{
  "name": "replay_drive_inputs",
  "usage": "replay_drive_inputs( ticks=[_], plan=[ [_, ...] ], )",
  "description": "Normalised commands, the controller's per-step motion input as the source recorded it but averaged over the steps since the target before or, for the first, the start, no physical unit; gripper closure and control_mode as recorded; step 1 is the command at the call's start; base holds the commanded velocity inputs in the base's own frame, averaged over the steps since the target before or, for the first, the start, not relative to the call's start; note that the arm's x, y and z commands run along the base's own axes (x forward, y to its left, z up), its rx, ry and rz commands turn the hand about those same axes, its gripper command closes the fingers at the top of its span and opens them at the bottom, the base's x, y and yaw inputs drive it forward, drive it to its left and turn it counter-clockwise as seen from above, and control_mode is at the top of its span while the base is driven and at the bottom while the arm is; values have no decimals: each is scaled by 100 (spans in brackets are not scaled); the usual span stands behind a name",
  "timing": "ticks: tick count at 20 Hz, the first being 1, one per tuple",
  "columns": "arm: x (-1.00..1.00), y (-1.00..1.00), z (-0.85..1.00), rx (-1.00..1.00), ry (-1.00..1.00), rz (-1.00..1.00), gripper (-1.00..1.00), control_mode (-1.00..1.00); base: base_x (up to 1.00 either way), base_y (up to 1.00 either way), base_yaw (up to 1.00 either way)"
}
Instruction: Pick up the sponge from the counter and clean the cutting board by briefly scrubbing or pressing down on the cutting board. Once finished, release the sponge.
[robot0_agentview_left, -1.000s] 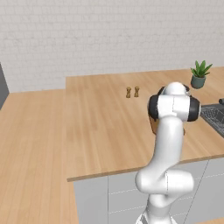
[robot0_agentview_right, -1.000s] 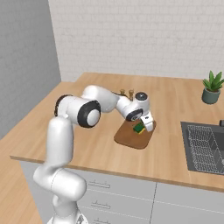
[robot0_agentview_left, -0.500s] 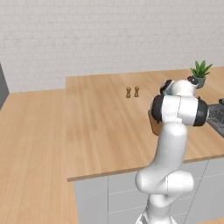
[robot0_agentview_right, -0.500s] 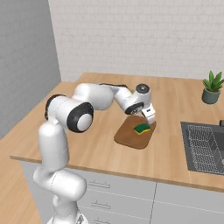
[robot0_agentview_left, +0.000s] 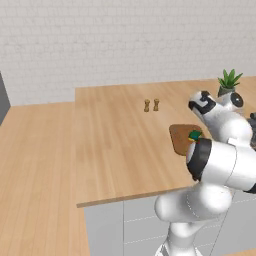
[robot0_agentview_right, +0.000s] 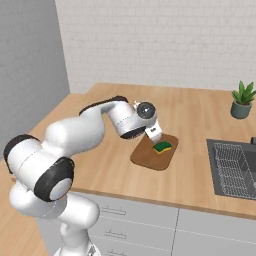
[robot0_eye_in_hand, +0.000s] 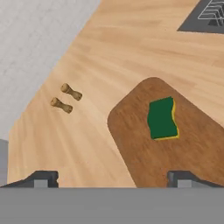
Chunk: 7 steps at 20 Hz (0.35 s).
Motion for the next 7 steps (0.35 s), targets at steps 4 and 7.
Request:
replay_drive_inputs(
  ticks=[4, 7],
  plan=[
    [-77, 47, 74, 4, -2, 15, -100, -100, 0, 0, 0],
    [-85, 43, 71, 1, 0, 16, -100, -100, 0, 0, 0]
  ],
)
